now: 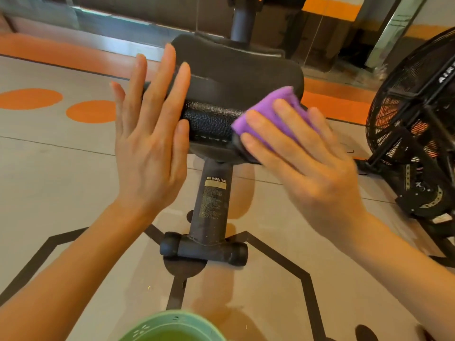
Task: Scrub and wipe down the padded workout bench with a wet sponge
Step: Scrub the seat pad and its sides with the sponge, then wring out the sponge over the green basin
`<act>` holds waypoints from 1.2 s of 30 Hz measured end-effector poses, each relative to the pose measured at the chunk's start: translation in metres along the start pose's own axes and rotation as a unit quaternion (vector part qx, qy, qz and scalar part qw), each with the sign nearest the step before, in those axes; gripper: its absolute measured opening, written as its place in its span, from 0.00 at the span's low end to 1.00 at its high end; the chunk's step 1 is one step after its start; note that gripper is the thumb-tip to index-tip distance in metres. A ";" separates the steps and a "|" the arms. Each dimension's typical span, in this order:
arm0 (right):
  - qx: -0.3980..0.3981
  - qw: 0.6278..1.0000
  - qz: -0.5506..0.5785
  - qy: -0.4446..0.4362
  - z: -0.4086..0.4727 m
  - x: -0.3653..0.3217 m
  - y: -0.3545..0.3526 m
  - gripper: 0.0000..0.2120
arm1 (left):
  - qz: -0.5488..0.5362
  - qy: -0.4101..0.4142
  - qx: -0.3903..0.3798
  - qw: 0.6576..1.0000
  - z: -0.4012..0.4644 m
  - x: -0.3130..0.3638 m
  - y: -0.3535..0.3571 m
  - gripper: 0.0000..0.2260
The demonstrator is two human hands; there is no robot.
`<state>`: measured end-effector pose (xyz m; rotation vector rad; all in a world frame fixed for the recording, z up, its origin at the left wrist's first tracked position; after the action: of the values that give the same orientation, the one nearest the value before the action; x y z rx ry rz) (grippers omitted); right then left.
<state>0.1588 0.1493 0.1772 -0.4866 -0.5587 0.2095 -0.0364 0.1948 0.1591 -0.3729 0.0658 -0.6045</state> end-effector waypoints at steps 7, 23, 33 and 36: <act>-0.079 0.993 0.080 0.025 -0.006 0.013 -0.016 0.17 | -0.022 -0.049 -0.119 0.991 0.008 0.006 -0.018 0.22; -0.347 0.874 0.291 0.175 0.048 0.038 -0.101 0.22 | -0.148 -0.163 -0.451 0.865 0.084 0.078 -0.070 0.26; -0.362 0.525 0.462 0.616 0.045 0.031 -0.144 0.14 | -0.193 -0.393 -0.549 0.712 0.092 0.113 -0.098 0.23; -0.354 0.409 0.444 0.714 0.027 0.018 -0.148 0.08 | -0.263 -0.513 -0.535 0.618 0.068 0.122 -0.104 0.13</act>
<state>0.1678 0.0369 0.2787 -1.5351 1.5367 0.4638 0.0190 0.0690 0.2657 -1.9399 -0.8780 -0.7985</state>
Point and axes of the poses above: each hand's wrist, its own z-axis towards the middle knuckle, its own y-axis out of the palm, x = y × z, the point moved 4 cm from there along z, towards the middle knuckle, and after that the axes turned 7 degrees about y, right-handed, at the moved point
